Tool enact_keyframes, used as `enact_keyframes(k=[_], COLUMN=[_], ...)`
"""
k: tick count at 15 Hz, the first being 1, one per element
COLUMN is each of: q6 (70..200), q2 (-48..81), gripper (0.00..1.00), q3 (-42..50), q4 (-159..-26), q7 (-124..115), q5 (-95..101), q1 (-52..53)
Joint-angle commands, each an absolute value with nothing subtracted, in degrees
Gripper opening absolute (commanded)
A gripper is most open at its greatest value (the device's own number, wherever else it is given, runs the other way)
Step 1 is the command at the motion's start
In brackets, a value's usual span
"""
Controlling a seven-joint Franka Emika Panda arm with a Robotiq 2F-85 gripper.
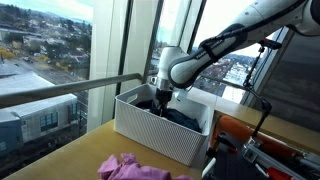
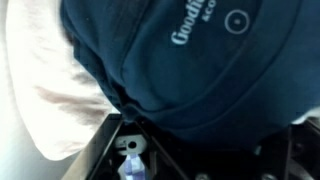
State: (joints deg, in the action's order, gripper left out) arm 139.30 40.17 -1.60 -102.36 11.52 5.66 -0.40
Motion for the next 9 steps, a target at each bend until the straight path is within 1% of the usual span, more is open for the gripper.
enact_keyframes(k=[1, 2, 4, 6, 7, 9], q6=[135.2, 134.3, 132.4, 130.3, 129.1, 126.9], q2=[34.1, 32.0, 27.5, 22.8, 20.5, 16.3], gripper=[0.24, 0.16, 0.12, 0.06, 0.08, 0.08], q3=[-1.2, -1.3, -1.5, -1.6, -1.6, -1.9], q4=[-106.0, -107.0, -109.4, -111.2, -111.8, -112.4], q7=[10.3, 10.3, 10.1, 9.9, 9.6, 9.5], q5=[6.3, 6.2, 6.1, 6.0, 5.9, 5.6], q1=[0.3, 0.2, 0.3, 0.5, 0.6, 0.7])
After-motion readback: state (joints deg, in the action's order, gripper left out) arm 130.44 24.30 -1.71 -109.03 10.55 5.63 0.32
